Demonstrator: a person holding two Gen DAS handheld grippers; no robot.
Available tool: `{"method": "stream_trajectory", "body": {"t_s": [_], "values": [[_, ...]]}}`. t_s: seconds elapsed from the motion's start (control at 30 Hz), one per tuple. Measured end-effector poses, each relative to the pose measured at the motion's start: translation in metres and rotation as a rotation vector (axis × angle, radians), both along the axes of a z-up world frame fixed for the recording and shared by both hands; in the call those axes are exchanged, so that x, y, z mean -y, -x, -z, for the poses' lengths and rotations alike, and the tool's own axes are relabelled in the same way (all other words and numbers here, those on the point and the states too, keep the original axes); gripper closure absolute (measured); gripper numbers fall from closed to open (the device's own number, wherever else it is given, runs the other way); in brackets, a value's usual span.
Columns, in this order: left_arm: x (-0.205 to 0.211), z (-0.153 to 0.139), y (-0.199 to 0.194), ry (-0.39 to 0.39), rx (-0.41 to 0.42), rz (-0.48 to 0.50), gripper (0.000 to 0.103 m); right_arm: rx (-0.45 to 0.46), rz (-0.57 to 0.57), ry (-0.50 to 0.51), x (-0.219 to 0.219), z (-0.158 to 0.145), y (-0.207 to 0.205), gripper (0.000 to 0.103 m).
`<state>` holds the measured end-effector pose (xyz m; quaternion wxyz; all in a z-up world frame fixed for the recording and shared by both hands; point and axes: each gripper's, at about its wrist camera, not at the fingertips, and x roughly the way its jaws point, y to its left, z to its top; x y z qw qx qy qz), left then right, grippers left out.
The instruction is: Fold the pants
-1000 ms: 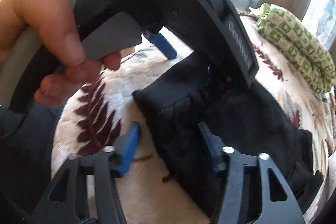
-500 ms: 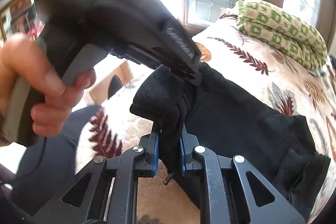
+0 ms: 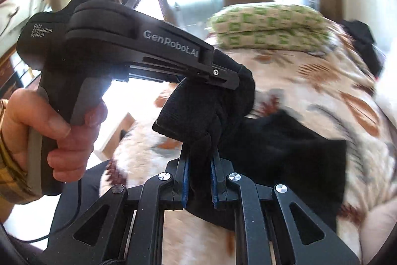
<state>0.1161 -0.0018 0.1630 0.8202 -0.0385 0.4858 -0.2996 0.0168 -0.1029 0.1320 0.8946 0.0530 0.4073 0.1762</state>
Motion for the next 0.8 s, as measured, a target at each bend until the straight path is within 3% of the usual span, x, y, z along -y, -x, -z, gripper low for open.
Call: {"method": "stream_trajectory", "body": {"t_s": [0.2, 0.4, 0.57, 0.67, 0.77, 0.8], "values": [[0.09, 0.014, 0.005, -0.003, -0.031, 0.141, 0.086, -0.057, 0.18, -0.012, 0.065, 0.013, 0.018, 0.09], [0.153, 0.058, 0.002, -0.08, -0.09, 0.217, 0.086, -0.183, 0.335, -0.072, 0.115, 0.052, 0.017, 0.09], [0.16, 0.084, -0.003, -0.04, -0.172, 0.206, 0.086, -0.285, 0.376, -0.081, 0.126, 0.088, 0.014, 0.09], [0.155, 0.073, 0.001, -0.017, -0.136, 0.198, 0.085, -0.298, 0.406, -0.141, 0.134, 0.091, 0.017, 0.09], [0.132, 0.054, -0.003, 0.064, -0.124, 0.133, 0.083, -0.307, 0.44, -0.201, 0.143, 0.089, 0.019, 0.088], [0.122, 0.047, -0.004, 0.086, -0.114, 0.108, 0.076, -0.317, 0.46, -0.222, 0.147, 0.088, 0.022, 0.083]]}}
